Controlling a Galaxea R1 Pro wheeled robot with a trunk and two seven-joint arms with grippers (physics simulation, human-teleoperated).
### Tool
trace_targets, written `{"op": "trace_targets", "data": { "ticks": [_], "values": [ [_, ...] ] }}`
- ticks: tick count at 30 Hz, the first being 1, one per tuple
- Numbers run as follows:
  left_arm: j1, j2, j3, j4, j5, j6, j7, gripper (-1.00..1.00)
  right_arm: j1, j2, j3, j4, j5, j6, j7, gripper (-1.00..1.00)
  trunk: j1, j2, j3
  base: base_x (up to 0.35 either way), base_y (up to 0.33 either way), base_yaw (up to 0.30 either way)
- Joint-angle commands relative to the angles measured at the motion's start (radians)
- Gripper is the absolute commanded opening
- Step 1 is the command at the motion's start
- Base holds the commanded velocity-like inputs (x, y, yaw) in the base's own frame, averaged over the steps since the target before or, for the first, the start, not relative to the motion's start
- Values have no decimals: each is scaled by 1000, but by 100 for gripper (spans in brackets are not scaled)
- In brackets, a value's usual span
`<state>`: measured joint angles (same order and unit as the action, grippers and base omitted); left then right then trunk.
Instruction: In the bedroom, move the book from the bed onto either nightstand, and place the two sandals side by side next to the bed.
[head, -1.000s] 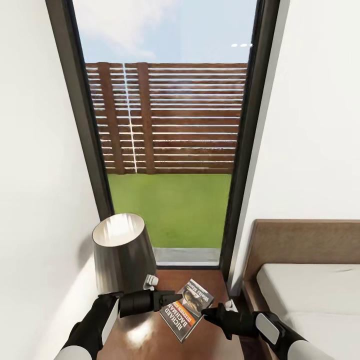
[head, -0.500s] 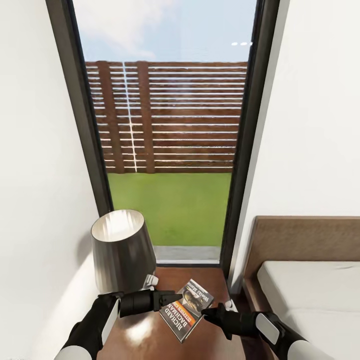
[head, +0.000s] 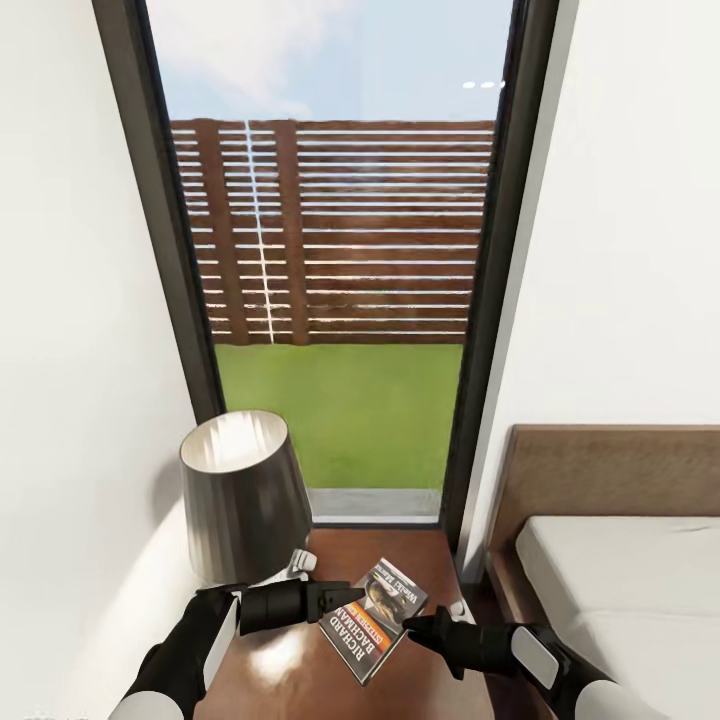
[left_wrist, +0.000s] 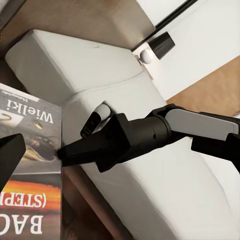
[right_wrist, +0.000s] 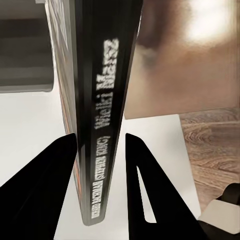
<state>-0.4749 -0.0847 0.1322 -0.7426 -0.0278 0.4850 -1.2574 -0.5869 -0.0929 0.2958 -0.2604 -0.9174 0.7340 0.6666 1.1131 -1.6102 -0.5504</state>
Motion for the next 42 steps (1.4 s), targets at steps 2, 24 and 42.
{"op": "trace_targets", "data": {
  "ticks": [2,24,42],
  "values": [
    [-1,-1,4,0,-3,10,-5,100,-1,-1,3,0,-4,4,2,-100,8,-15,-7,0,0,0],
    [-1,-1,4,0,-3,9,-2,100,-1,-2,2,-1,-4,4,2,-100,92,-169,-76,0,0,0],
    [-1,-1,4,23,-4,9,-2,100,-1,-1,2,-1,-4,4,2,-100,161,-295,-133,0,0,0]
  ]
}}
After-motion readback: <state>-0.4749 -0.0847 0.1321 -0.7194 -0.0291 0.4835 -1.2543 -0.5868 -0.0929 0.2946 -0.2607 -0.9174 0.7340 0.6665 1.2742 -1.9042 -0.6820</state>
